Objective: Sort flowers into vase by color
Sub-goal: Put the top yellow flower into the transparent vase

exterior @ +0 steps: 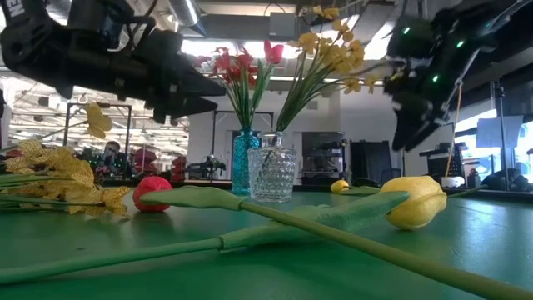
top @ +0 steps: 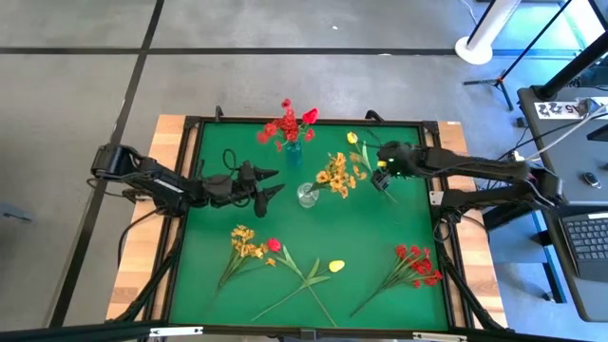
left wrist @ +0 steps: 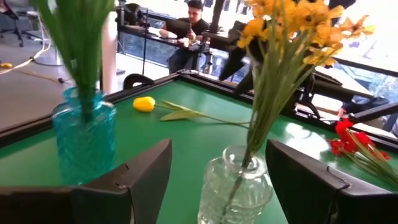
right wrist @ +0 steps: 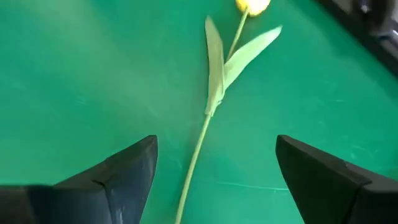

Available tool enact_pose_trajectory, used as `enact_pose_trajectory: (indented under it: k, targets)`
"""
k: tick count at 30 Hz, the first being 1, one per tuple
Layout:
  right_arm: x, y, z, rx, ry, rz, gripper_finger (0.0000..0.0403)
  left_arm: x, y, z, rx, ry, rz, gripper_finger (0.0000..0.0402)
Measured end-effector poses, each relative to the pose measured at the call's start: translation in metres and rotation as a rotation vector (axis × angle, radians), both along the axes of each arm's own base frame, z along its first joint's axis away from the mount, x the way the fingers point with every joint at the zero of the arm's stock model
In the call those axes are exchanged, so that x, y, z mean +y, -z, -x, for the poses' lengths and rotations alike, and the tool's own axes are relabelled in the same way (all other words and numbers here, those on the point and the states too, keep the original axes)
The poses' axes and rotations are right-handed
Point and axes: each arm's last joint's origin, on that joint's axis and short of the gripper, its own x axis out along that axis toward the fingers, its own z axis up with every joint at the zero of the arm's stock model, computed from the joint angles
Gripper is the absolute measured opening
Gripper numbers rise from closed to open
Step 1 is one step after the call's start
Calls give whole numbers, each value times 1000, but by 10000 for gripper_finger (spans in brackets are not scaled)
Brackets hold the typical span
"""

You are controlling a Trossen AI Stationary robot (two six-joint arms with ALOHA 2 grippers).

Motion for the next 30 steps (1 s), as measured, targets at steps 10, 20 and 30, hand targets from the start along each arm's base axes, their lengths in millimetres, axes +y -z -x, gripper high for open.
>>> enact_pose_trajectory:
  k: [10,20,30]
  targets:
    - [-46,52,-22,81,45,-79,324,-7,-2,-3,12,33,-13,255]
    - [-66,69,-27,8,20,-132,249,-9,-1,-3,17,38,-12,255]
    - [-67,68,-28,13,-3,-115,27,-9,-1,-3,12,37,-5,255]
